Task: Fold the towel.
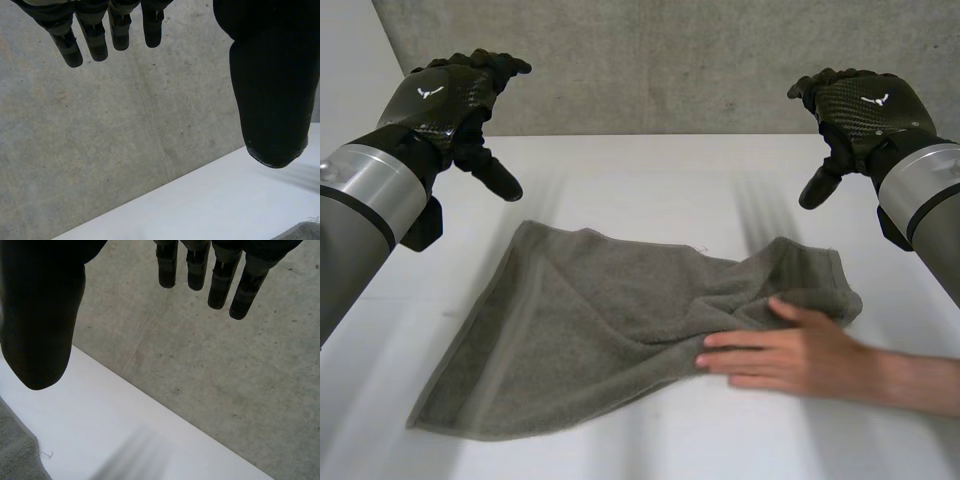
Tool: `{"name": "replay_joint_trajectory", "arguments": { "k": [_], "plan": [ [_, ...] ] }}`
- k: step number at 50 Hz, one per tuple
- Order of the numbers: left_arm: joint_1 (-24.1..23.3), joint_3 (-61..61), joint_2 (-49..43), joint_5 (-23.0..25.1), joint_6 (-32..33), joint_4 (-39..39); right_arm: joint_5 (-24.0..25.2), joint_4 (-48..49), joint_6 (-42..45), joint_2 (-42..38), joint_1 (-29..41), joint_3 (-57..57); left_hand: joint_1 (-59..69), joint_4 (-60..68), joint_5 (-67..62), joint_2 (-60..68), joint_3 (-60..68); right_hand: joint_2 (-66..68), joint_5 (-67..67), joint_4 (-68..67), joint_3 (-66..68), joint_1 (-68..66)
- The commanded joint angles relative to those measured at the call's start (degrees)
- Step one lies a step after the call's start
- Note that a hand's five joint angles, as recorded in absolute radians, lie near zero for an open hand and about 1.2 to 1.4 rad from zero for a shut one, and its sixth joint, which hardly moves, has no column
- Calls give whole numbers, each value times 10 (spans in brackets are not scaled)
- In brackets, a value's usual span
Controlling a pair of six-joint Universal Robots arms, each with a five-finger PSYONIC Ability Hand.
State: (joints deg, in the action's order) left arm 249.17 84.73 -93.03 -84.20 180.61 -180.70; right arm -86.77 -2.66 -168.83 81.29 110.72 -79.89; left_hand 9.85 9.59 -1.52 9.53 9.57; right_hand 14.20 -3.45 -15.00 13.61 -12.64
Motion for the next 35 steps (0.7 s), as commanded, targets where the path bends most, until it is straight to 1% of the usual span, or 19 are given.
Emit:
{"name": "replay_joint_trajectory", "arguments": {
  "k": [1, 6, 13, 18, 20, 21, 26, 27, 28, 29, 30, 31, 35],
  "plan": [
    [-3, 0, 5, 0, 0, 1, 1, -3, 24, -3, 0, -1, 14, 16, 3, 17, 17, -42, 35, 50, -36, 26],
    [-10, 0, 9, 0, 1, 3, 0, -4, 53, -3, 13, -4, 15, 18, 1, 19, 18, -42, 35, 50, -36, 26],
    [-18, 8, 14, -4, 1, 11, 0, -19, 71, -2, 19, -7, 22, 25, -5, 25, 25, -42, 35, 50, -36, 26],
    [-20, 78, 31, -4, 1, 16, 1, -61, 87, -2, 19, -14, 29, 32, -12, 32, 32, -42, 35, 50, -36, 26],
    [-18, 97, 36, -5, 2, 17, 4, -100, 103, -3, 17, -23, 31, 33, -14, 34, 33, -42, 35, 50, -36, 26],
    [-18, 98, 36, -5, 2, 17, 4, -100, 104, -3, 17, -23, 31, 33, -14, 34, 33, -42, 35, 50, -36, 26],
    [-5, 189, 51, -5, 8, 13, 26, -138, 129, -3, 8, -54, 59, 62, -42, 62, 62, -14, 7, 22, -8, -1],
    [-5, 189, 51, -5, 8, 13, 35, -142, 132, -3, 7, -71, 59, 62, -42, 62, 62, 19, -27, -11, 25, -35],
    [3, 214, 55, -4, 16, 13, 45, -144, 133, -3, 6, -90, 86, 88, -69, 89, 89, 51, -59, -43, 57, -67],
    [14, 241, 56, -4, 28, 12, 45, -144, 133, -3, 6, -91, 109, 112, -93, 113, 112, 51, -59, -43, 57, -67],
    [14, 241, 56, -4, 28, 12, 55, -144, 133, -5, 5, -108, 110, 112, -93, 113, 112, 71, -79, -63, 77, -87],
    [24, 267, 56, -3, 43, 12, 67, -143, 133, -10, 4, -128, 115, 117, -98, 118, 117, 87, -94, -79, 92, -102],
    [41, 340, 55, 0, 84, -6, 77, -138, 133, -16, -13, -163, 115, 117, -98, 118, 117, 88, -96, -80, 94, -104]
  ]
}}
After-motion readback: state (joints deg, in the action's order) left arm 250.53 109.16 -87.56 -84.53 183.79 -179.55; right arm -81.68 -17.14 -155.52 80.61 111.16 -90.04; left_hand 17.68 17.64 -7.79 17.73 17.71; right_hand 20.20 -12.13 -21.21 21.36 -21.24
